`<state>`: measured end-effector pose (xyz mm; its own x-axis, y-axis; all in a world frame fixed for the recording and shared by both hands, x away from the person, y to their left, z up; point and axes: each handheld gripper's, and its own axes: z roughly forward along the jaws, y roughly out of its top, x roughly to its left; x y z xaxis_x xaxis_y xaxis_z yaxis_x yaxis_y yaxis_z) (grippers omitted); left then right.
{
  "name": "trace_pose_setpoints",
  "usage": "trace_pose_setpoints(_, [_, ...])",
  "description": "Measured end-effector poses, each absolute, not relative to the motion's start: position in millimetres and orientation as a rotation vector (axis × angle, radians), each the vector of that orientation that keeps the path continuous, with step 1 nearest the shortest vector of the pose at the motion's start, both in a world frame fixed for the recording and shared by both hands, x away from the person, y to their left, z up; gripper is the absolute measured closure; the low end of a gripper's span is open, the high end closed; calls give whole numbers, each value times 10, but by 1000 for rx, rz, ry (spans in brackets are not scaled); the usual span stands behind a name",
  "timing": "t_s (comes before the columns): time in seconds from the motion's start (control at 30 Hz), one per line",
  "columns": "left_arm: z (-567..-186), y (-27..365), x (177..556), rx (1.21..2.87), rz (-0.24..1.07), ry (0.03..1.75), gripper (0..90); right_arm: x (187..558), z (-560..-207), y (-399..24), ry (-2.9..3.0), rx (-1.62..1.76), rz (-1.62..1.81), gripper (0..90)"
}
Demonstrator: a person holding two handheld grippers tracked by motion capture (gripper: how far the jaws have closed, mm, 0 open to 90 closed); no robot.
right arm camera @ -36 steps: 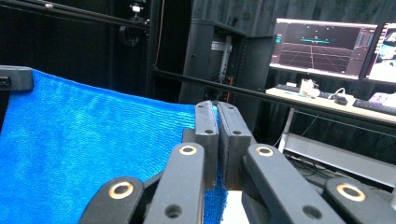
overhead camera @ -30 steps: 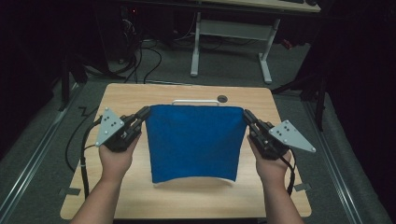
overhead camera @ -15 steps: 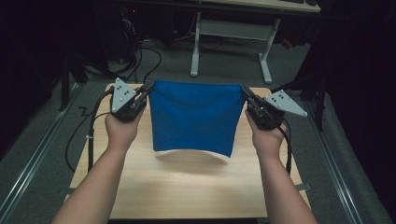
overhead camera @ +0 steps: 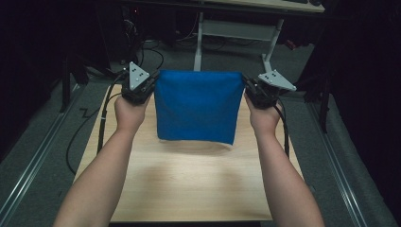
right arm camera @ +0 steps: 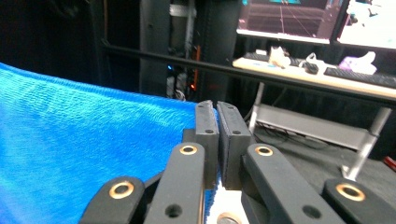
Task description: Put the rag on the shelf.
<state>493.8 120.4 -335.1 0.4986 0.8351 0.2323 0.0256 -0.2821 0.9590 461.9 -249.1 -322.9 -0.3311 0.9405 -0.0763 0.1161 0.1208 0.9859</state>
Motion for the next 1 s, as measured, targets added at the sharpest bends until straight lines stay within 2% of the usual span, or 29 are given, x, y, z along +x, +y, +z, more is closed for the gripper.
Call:
trace_pose_setpoints(0.23, [-3561, 1142, 5187, 1756, 869, 825, 883, 4900, -3410, -2460, 1678, 1105, 1206, 890])
trace_pose_setpoints(0.4, [-3894, 1166, 5313, 1836, 797, 898, 883, 5064, -3678, -2438, 1737, 1157, 1142, 890])
trace_pose_setpoints(0.57, [-4123, 1181, 5306, 1885, 750, 907, 883, 5109, -3864, -2423, 1781, 1180, 1120, 890])
trace_pose_setpoints(0.7, [-4410, 1225, 5240, 1912, 670, 922, 883, 5134, -4165, -2414, 1843, 1237, 1112, 890])
trace_pose_setpoints(1.0, [-4728, 1234, 5054, 1891, 542, 910, 881, 5008, -4581, -2350, 1900, 1295, 1157, 888])
